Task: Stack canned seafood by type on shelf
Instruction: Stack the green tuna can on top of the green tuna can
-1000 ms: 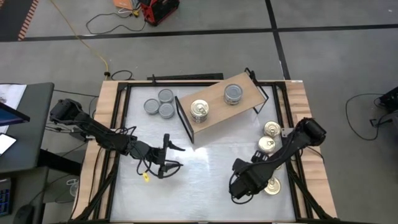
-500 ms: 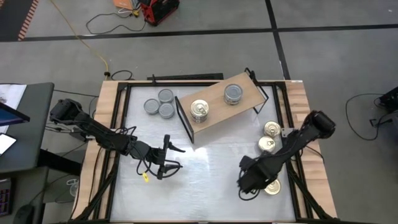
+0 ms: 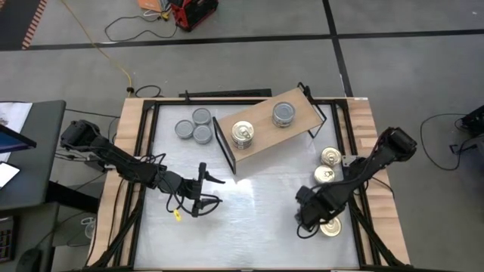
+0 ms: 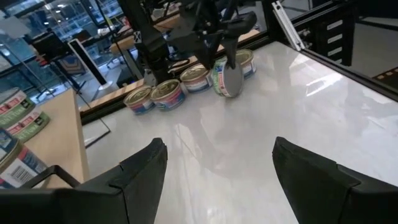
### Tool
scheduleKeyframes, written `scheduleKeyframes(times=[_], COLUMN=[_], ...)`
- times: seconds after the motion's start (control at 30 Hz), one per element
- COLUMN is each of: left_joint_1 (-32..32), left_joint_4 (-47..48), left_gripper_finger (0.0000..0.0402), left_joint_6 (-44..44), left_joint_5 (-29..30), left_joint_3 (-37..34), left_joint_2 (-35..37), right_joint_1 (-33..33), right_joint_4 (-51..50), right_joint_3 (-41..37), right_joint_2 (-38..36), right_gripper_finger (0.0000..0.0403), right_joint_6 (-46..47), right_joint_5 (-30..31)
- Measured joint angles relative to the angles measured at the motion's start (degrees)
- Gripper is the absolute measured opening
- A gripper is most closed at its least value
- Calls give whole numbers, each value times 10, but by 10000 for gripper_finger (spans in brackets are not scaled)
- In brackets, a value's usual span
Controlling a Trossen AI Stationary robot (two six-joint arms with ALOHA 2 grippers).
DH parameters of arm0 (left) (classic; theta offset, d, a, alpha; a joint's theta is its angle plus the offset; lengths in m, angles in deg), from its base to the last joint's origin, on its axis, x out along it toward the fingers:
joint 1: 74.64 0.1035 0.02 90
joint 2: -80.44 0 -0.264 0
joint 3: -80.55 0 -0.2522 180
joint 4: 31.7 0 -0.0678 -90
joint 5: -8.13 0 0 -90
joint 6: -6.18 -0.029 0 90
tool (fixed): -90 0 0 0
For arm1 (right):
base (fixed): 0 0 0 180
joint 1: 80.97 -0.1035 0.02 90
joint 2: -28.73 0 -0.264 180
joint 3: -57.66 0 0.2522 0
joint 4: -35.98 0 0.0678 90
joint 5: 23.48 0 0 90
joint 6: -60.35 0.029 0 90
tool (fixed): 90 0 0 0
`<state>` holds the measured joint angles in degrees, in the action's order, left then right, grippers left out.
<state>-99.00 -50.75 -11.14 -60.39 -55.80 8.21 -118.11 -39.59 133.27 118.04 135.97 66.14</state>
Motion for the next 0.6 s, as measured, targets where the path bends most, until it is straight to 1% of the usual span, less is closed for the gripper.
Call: scheduleKeyframes(times=[0.13,0.37,0.4,0.5,0.57,0.6], left_joint_1=[0,0,0,0,0,0], left_joint_4=[0,0,0,1,0,-1], left_gripper_finger=[279,279,279,279,279,279], left_joint_6=[0,5,7,9,0,-6], left_joint_5=[0,2,2,-2,-22,-37], left_joint_3=[0,0,0,0,0,0], left_joint_2=[0,0,0,0,2,6], right_joint_1=[0,0,0,5,13,18], right_joint_4=[15,14,13,12,12,12], right_joint_3=[0,0,0,0,0,0], right_joint_2=[0,0,0,-4,-15,-24], right_gripper_finger=[258,170,164,164,164,165], right_joint_6=[-19,-41,-45,-65,-79,-88], right_joint_5=[0,6,7,8,18,33])
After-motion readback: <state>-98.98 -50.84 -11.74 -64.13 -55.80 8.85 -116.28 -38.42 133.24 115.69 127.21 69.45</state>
